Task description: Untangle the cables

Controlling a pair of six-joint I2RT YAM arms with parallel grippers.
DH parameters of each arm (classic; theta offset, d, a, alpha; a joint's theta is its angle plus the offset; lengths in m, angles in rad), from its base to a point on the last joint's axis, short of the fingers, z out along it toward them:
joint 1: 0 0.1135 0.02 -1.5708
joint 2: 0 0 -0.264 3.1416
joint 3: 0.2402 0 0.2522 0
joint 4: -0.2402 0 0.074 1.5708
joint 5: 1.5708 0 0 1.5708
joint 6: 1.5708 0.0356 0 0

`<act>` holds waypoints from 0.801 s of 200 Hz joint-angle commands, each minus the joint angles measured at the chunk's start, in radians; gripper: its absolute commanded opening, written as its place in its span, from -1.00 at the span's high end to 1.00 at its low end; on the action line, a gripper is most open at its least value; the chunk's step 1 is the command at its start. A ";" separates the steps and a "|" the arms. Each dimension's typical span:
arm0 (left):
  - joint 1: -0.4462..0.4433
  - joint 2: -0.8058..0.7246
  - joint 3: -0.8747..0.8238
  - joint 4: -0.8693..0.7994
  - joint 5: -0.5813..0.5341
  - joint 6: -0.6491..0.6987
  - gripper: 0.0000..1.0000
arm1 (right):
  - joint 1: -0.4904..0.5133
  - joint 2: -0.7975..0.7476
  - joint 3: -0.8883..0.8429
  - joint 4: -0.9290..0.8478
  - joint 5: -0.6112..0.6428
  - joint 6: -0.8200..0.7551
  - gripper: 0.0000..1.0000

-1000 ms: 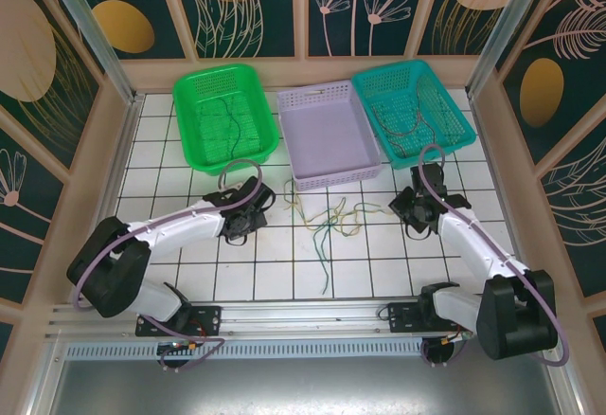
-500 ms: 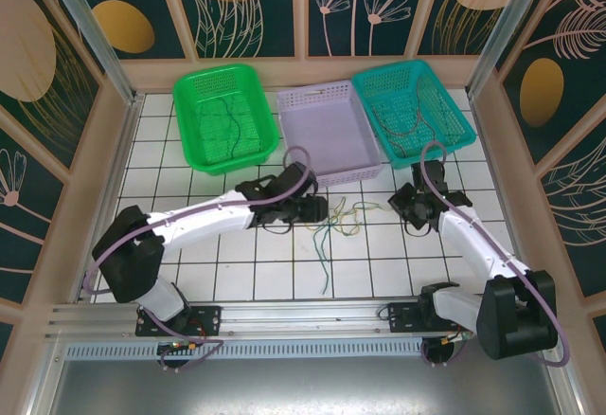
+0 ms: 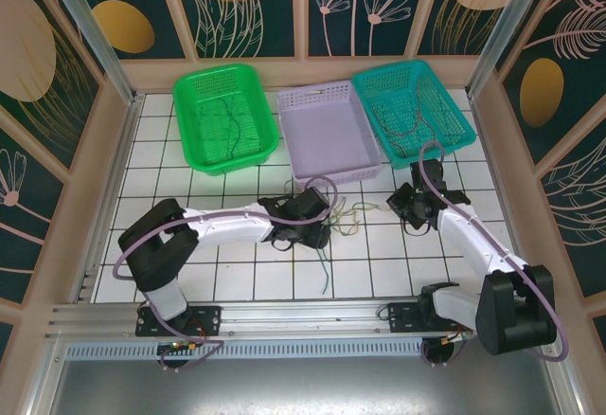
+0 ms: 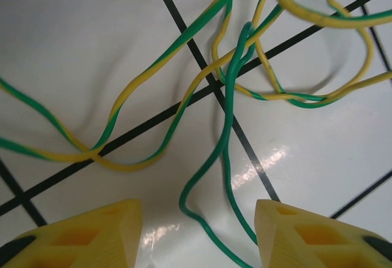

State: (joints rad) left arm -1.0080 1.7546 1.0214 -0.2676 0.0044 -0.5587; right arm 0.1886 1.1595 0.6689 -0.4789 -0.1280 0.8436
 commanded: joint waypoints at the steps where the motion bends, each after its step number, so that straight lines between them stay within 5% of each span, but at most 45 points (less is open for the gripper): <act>1: -0.001 0.052 0.034 0.045 -0.031 0.072 0.02 | -0.005 0.003 0.020 0.004 -0.015 0.004 1.00; 22: -0.001 0.098 0.070 0.027 -0.063 0.095 0.20 | -0.005 0.002 0.015 0.009 -0.019 0.013 1.00; 59: 0.000 0.088 0.057 0.024 -0.168 0.106 1.00 | -0.009 0.003 0.008 0.011 0.004 0.020 1.00; 104: 0.026 -0.069 0.038 -0.038 -0.185 0.214 1.00 | -0.075 0.036 0.028 -0.022 0.066 0.003 1.00; 160: 0.208 -0.276 -0.003 -0.098 -0.048 0.150 1.00 | -0.127 0.108 0.068 0.008 0.077 0.021 1.00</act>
State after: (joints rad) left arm -0.8684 1.5818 1.0496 -0.3271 -0.0963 -0.3817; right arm 0.0784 1.2388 0.6914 -0.4778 -0.0826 0.8474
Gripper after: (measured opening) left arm 0.039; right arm 0.051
